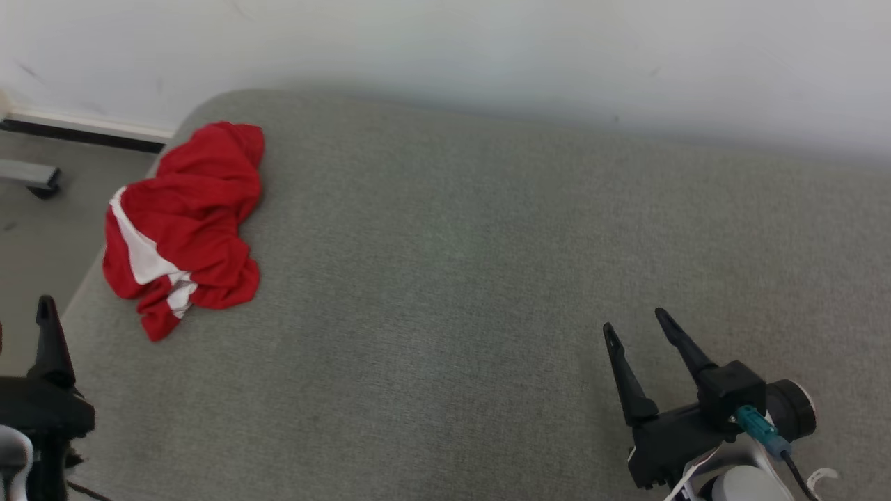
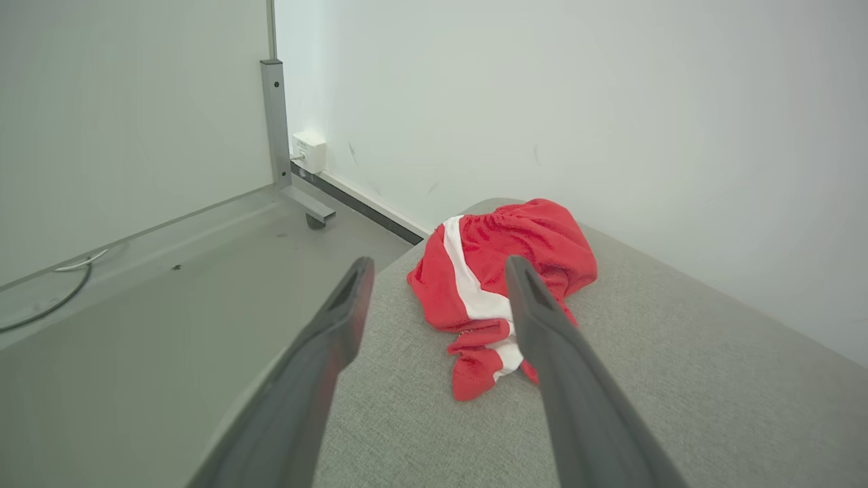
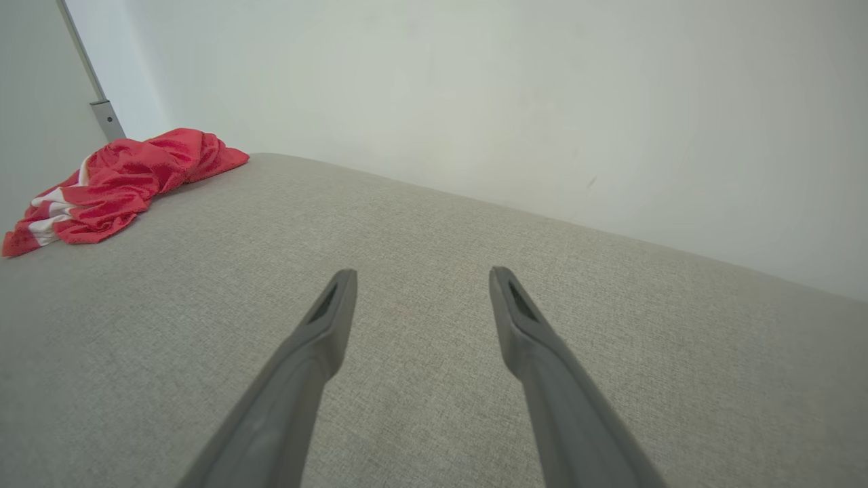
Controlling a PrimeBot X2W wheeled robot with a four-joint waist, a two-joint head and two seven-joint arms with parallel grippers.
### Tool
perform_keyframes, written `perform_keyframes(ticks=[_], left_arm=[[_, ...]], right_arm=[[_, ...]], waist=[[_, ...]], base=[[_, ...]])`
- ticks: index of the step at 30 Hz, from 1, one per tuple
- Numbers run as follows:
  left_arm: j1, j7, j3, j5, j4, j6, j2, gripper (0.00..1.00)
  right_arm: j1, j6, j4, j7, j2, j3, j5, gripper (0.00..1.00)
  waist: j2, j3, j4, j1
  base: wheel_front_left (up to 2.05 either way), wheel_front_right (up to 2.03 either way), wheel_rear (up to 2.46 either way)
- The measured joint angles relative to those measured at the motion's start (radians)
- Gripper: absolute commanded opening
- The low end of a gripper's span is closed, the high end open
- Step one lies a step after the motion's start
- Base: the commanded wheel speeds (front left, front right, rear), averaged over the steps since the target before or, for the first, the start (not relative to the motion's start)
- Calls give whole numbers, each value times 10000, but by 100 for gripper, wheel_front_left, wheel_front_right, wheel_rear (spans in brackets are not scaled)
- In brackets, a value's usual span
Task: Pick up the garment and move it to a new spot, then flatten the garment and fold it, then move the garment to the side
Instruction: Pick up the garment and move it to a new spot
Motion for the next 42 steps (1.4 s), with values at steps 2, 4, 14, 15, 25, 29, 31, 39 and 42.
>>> perform_keyframes(ticks=[2, 4, 14, 15, 25, 29, 31, 39, 42], left_arm=[[-437, 343, -84, -176, 140, -8, 230, 100], [-908, 757, -119, -291, 336, -8, 591, 100], [-2656, 2633, 219, -1615, 755, -58, 2011, 100], [-2746, 2861, 274, -1810, 846, -58, 2105, 100], [-3435, 4982, 759, -2738, 1584, 652, 2773, 100], [-3433, 5430, 880, -2853, 1751, 953, 2913, 100], [-3425, 5497, 988, -2890, 1812, 1166, 3003, 100], [-3361, 5770, 947, -2987, 1699, 1183, 3147, 0], [-3168, 5455, 853, -2861, 1438, 936, 3208, 0]], right_arm=[[-7, 0, -380, 142, -113, -111, -19, 100], [-3, 0, -734, 253, -182, -228, -36, 100], [-108, 0, -2086, 525, -207, -278, -211, 100], [-132, 0, -2171, 523, -196, -259, -211, 100], [-64, 0, -2817, 541, -130, -399, -205, 100], [-26, 0, -2959, 512, -92, -430, -207, 100], [31, 0, -3051, 508, -84, -508, -211, 100], [-2, 0, -2943, 326, 84, -462, -255, 100], [-85, 0, -2683, 247, 128, -393, -219, 100]], waist=[[1, 418, -222, 1], [1, 835, -431, 1], [1, 2790, -1359, 2], [0, 2948, -1447, 2], [1, 4086, -2411, 0], [0, 4340, -2677, 0], [1, 4513, -2821, 0], [-1, 4774, -3194, -2], [-1, 4575, -3192, -2]], base=[[0, 0, 0], [0, 0, 0], [0, 0, 0], [0, 0, 0], [0, 0, 0], [0, 0, 0], [0, 0, 0], [0, 0, 0], [0, 0, 0]])
